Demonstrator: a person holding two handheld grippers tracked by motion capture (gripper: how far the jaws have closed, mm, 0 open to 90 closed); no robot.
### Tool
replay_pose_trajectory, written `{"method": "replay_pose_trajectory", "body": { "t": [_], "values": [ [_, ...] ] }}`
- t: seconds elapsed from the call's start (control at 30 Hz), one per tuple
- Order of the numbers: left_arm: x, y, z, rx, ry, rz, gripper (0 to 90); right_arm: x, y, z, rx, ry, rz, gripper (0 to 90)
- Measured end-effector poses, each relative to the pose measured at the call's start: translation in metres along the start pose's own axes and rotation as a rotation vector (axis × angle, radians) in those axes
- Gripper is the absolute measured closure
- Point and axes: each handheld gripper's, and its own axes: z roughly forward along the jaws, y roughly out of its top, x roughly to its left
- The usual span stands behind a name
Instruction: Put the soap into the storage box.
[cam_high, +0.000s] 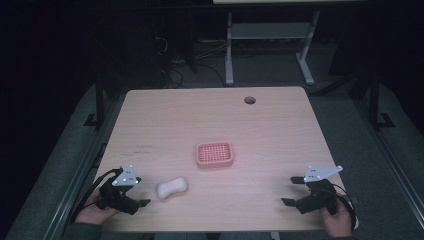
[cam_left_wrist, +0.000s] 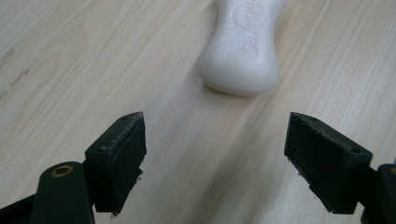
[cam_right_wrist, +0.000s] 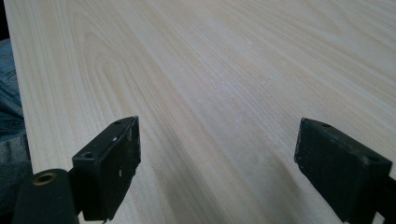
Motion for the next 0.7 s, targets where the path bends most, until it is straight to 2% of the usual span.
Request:
{"method": "replay_pose_trajectory", "body": {
  "t": [0.7],
  "values": [
    [-0.0034, 0.0085, 0.0074, 0.011, -0.018, 0.021, 20.1, -0.0005, 0.0005, 0.0008, 0.002, 0.003, -0.001, 14.2]
  ]
}}
